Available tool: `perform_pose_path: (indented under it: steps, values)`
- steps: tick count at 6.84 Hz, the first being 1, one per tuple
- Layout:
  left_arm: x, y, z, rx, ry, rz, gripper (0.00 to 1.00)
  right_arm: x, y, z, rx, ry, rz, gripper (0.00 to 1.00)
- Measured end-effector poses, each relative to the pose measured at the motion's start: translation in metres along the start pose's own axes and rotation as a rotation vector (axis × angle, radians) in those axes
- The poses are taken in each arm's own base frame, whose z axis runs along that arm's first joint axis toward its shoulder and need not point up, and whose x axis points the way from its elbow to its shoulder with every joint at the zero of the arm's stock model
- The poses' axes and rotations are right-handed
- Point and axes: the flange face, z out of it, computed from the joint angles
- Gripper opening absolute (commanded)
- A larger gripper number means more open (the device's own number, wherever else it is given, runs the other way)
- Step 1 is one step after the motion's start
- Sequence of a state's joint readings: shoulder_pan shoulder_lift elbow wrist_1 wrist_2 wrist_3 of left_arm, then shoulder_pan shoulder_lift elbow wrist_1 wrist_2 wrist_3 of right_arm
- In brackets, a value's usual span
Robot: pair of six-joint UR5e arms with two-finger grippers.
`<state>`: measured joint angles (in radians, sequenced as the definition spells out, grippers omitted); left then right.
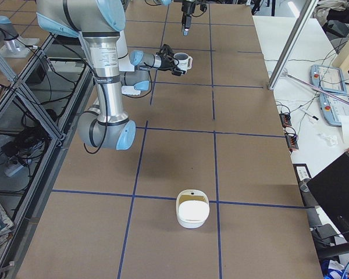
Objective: Left arm hands cup to right arm to dump lemon
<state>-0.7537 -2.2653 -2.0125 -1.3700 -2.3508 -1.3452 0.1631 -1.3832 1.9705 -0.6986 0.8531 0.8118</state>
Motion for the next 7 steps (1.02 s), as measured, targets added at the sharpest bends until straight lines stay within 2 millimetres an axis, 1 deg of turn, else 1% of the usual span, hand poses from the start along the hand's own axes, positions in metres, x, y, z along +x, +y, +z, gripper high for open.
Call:
perform_pose_path:
  steps: [1, 2, 3, 4, 5, 6, 7]
  values:
    - [-0.005, -0.001, 0.004, -0.002, -0.008, -0.009, 1.0, 0.046, 0.007, -0.013, -0.005, 0.048, 0.041, 0.0]
    - [-0.007, -0.002, 0.007, 0.006, -0.015, -0.011, 1.0, 0.093, 0.009, -0.03, -0.001, 0.087, 0.063, 0.01]
    - [-0.008, -0.003, 0.01, 0.019, -0.022, -0.01, 1.0, 0.132, 0.01, -0.042, -0.004, 0.12, 0.098, 0.01]
    - [-0.008, -0.001, 0.013, 0.023, -0.026, -0.008, 1.0, 0.169, 0.006, -0.049, -0.027, 0.148, 0.164, 0.01]
    - [-0.007, 0.0, 0.015, 0.023, -0.028, -0.007, 1.0, 0.211, 0.003, -0.06, -0.063, 0.171, 0.229, 0.01]
    - [-0.007, 0.001, 0.016, 0.022, -0.028, -0.007, 1.0, 0.255, 0.003, -0.076, -0.085, 0.178, 0.275, 0.04]
    - [-0.007, 0.001, 0.016, 0.026, -0.029, -0.007, 1.0, 0.3, 0.006, -0.094, -0.11, 0.177, 0.312, 0.04]
